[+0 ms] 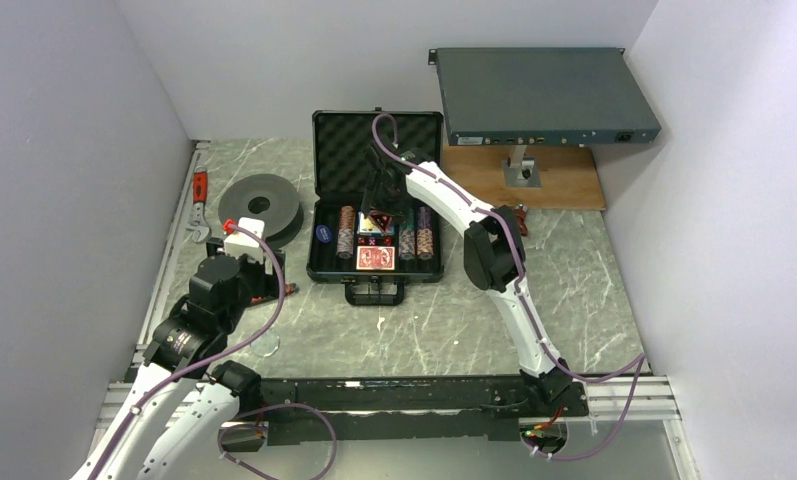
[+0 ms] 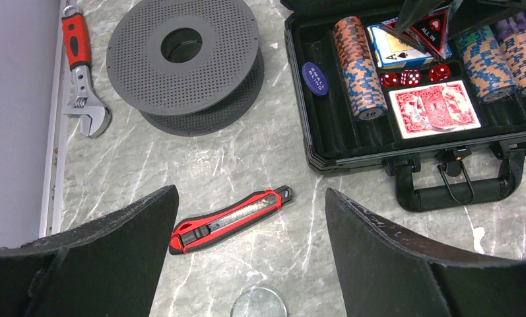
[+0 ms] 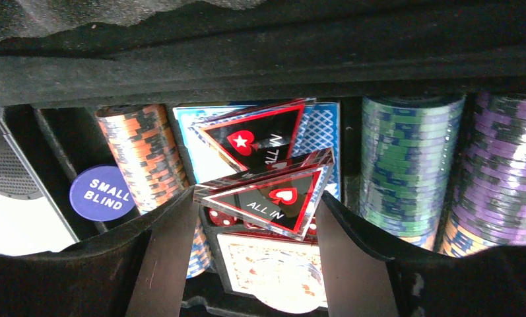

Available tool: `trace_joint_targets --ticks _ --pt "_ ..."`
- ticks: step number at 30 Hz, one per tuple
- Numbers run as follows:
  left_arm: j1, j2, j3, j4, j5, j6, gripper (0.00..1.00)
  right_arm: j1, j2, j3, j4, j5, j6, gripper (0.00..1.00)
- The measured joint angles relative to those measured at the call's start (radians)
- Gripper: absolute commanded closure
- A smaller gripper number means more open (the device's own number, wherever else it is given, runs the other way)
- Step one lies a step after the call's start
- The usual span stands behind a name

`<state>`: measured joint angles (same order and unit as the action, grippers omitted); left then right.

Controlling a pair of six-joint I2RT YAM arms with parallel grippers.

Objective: Pack up texas hold em set

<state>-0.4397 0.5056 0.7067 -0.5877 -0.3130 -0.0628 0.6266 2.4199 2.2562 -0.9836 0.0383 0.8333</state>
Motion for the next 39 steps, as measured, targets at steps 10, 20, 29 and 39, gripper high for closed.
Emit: trace_joint_targets --ticks 10,20,29,39 --pt "0.001 0.0 0.0 0.0 -0.008 0.0 0.12 -0.005 0.018 0.006 0.039 -0.027 0.01 0.99" --pt "0.001 0.0 0.0 0.0 -0.008 0.0 0.12 -0.023 0.024 0.006 0.07 -0.076 0.018 0.7" --pt "0.001 0.0 0.0 0.0 -0.008 0.001 0.12 -0.028 0.024 0.006 0.083 -0.077 0.025 0.32" --pt "0.003 -0.012 0.0 0.0 -0.008 0.003 0.12 -0.028 0.024 0.006 0.121 -0.073 0.035 0.0"
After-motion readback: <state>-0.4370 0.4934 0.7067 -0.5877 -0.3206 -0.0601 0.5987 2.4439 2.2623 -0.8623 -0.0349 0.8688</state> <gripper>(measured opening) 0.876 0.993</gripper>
